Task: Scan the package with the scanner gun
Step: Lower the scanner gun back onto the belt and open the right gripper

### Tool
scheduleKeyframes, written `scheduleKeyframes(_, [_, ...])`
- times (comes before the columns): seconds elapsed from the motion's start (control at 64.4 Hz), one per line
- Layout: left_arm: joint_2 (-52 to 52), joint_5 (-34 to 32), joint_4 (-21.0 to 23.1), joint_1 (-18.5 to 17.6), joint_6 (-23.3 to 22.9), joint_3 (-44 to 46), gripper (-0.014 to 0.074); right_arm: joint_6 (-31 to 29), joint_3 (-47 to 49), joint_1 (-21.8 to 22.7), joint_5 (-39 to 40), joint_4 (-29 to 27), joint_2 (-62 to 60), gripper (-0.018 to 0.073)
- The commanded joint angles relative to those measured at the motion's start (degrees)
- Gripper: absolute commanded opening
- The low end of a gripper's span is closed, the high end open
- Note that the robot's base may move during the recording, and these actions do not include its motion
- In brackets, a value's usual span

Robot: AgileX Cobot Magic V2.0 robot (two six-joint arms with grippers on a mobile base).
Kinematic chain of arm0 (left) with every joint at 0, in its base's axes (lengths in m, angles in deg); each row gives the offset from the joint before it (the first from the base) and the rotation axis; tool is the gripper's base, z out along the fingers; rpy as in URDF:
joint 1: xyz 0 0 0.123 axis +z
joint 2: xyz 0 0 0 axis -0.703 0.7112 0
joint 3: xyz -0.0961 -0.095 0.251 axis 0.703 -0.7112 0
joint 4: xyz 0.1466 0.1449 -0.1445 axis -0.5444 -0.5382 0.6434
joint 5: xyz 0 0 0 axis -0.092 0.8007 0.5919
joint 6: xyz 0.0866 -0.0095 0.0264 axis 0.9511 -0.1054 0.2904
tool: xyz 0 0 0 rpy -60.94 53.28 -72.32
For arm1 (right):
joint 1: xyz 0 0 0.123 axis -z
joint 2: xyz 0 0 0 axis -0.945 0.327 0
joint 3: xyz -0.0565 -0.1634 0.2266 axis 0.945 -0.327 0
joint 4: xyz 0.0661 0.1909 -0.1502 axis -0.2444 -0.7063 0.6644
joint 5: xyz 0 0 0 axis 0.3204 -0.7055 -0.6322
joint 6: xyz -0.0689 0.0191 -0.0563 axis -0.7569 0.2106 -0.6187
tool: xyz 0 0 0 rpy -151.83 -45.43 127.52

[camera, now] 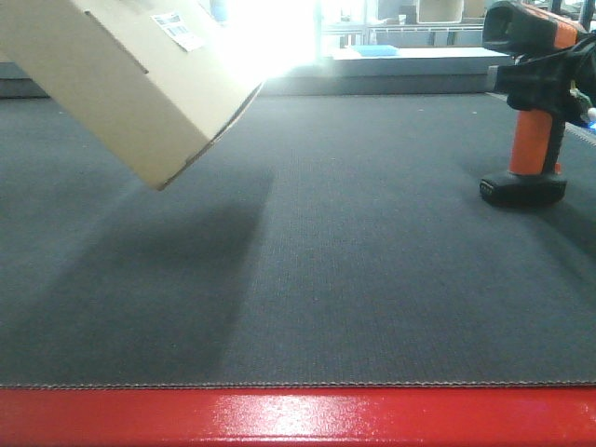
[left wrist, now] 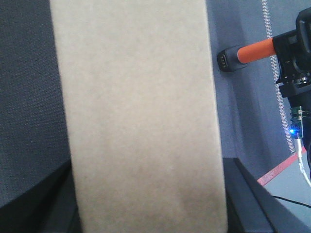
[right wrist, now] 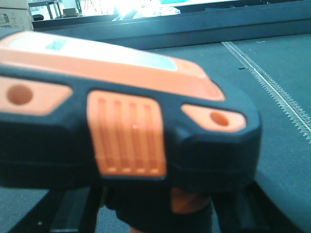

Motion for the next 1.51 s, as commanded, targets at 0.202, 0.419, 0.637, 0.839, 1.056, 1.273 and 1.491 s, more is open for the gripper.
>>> scheduleKeyframes(0.202, [-0.34,-0.04,1.77,-0.23,-0.03,0.04,-0.0111,0.09,-0.13,0.2,-1.75,2.75,-0.59,0.0457])
scheduleKeyframes(0.419, [-0.34,-0.04,1.77,-0.23,-0.03,0.04,-0.0111,0.09,-0.13,0.2,-5.05,2.75,-0.59,0.0568])
scheduleKeyframes(0.637, [-0.34,-0.04,1.77,-0.23,-0.03,0.04,-0.0111,-1.7,-0.13,0.2,-9.81,2.75,-2.91,0.0568])
scheduleKeyframes(0.839, [-0.34,-0.04,1.77,-0.23,-0.03,0.04,-0.0111,-6.2,-0.13,0.2,-16.3,-0.23,-7.14,0.0568])
scheduleKeyframes(1.056, [-0.34,-0.04,1.77,-0.23,-0.03,0.04,-0.0111,-6.61,-0.24,0.2,-24.12,-1.09,-11.08,0.0568])
scheduleKeyframes(1.273, [-0.34,-0.04,1.66,-0.23,-0.03,0.04,-0.0111,-6.61,-2.15,0.2,-30.74,-1.51,-16.41,0.0568])
scheduleKeyframes(1.491, [-0.34,-0.04,-2.29,-0.23,-0.03,0.7,-0.0111,-6.61,-7.81,0.2,-33.96,-4.94,-25.88,0.0415])
